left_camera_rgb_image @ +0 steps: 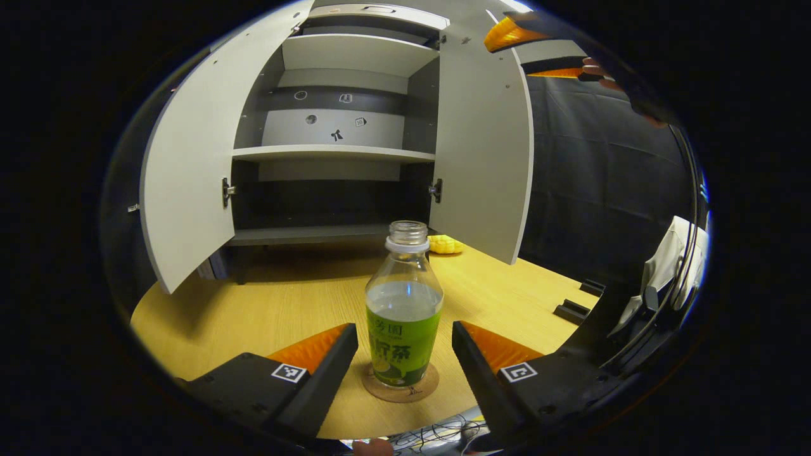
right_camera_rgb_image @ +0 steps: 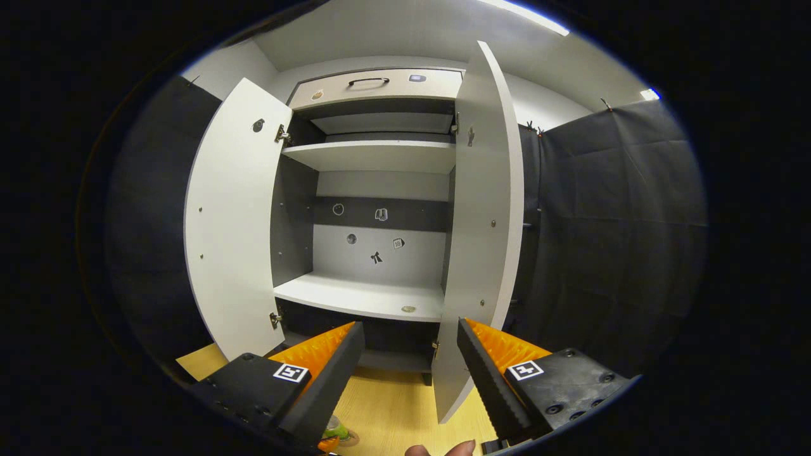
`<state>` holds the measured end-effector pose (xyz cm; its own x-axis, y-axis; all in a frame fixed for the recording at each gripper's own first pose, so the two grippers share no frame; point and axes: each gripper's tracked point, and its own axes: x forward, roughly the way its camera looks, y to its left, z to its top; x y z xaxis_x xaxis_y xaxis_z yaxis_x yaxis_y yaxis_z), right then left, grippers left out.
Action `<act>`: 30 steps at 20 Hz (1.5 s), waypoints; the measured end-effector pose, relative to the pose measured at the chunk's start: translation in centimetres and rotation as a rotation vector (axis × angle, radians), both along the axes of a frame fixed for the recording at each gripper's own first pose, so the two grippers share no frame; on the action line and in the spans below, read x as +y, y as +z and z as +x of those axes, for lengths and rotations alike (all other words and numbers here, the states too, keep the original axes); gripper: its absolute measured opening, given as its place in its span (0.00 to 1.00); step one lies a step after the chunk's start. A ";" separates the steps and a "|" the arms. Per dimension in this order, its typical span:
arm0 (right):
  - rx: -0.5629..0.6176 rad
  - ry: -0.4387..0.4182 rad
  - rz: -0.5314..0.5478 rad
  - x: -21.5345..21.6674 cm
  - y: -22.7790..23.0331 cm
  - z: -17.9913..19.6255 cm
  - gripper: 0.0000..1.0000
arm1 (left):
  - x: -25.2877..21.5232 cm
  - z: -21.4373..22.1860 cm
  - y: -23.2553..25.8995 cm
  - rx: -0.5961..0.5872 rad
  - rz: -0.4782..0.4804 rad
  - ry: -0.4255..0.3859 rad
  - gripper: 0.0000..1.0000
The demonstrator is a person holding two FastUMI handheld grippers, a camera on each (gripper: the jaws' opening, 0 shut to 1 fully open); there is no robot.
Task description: Grasp the bottle in the cabinet with the left hand and place it on the coaster, then close the right door with the right hand and the left door with the left hand.
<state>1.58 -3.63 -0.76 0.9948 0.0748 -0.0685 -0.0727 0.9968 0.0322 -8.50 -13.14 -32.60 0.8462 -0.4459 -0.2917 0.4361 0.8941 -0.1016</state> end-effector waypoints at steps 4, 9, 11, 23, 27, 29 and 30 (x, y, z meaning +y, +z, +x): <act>-0.041 -0.030 0.025 -2.9 1.4 -0.6 0.98 | 2.5 -1.1 4.9 -0.029 -0.028 0.074 0.95; -0.052 -0.113 -0.020 -8.7 2.2 -0.6 0.98 | 6.6 -0.4 14.0 -0.141 -0.058 0.173 0.95; -0.030 -0.142 0.005 -10.8 2.2 -0.3 0.98 | 8.4 0.1 17.3 -0.182 -0.069 0.232 0.95; -0.028 -0.215 0.042 -17.9 3.3 7.4 0.98 | 13.3 2.4 26.8 -0.267 -0.074 0.418 0.95; -0.019 -0.206 0.081 -17.8 3.4 8.2 0.96 | 13.6 2.8 26.1 -0.227 -0.046 0.418 0.95; -0.017 -0.205 0.098 -17.5 3.3 8.1 0.96 | 14.2 2.8 25.9 -0.219 -0.033 0.425 0.95; -0.021 -0.206 0.099 -17.2 3.3 7.9 0.97 | 14.4 2.6 25.7 -0.218 -0.028 0.428 0.95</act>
